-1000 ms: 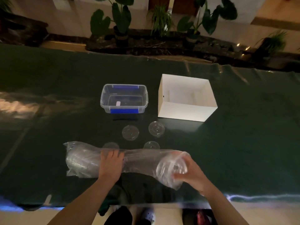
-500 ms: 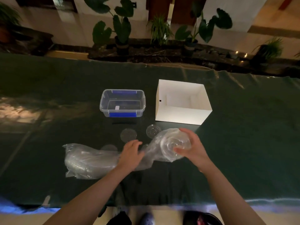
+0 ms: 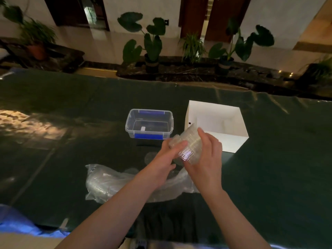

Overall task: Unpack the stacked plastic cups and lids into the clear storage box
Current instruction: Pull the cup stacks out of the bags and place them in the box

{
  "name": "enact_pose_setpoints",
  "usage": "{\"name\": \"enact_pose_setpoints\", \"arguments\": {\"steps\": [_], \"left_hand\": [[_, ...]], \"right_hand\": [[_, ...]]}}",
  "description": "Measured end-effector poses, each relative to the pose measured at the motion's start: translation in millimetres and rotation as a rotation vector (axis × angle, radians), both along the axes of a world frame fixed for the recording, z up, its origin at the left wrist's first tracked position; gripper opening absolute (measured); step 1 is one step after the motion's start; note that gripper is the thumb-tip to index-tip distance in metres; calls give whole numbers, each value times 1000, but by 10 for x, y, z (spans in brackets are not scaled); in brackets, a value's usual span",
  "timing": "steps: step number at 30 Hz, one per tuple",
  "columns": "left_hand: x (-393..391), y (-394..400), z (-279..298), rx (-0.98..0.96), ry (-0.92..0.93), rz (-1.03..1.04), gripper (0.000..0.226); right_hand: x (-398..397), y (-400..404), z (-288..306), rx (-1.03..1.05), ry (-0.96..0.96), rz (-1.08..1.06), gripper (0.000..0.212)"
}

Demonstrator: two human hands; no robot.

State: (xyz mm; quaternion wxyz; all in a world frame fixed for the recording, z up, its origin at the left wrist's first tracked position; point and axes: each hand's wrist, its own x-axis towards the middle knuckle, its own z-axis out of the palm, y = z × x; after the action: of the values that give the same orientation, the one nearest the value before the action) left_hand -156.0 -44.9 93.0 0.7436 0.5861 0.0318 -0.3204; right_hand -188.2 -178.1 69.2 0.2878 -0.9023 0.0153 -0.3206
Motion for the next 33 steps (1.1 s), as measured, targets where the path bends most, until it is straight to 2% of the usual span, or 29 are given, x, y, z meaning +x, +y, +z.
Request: {"name": "enact_pose_setpoints", "arguments": {"steps": [2,6,8,10,12,18,23,27,30,33], "left_hand": [[48,-30,139,-126,-8,44,81],[115,-14,216,-327,-14,147,75],[122,52,197,-329,-29,162,75],[109,122,166,-308,-48,141,72],[96,174,136,-293,-72,131,70],[93,296,89,-272,-101,145,69],[97,444,1,-255,-96,141,77],[191,573,-122,-274,-100,139,72],[330,631,-206,-324,-66,125,77],[491,674,-266,-358,-84,99,79]], "right_hand": [[37,11,169,86,1,66,106],[68,-25,406,296,188,278,114],[82,-55,454,399,214,355,103],[116,-74,478,400,193,367,79],[148,-83,498,384,223,367,64],[197,-42,477,337,374,440,83],[277,26,407,411,443,418,80],[388,53,418,424,494,395,76],[510,183,401,367,453,302,77],[680,365,388,440,364,169,66]]}}
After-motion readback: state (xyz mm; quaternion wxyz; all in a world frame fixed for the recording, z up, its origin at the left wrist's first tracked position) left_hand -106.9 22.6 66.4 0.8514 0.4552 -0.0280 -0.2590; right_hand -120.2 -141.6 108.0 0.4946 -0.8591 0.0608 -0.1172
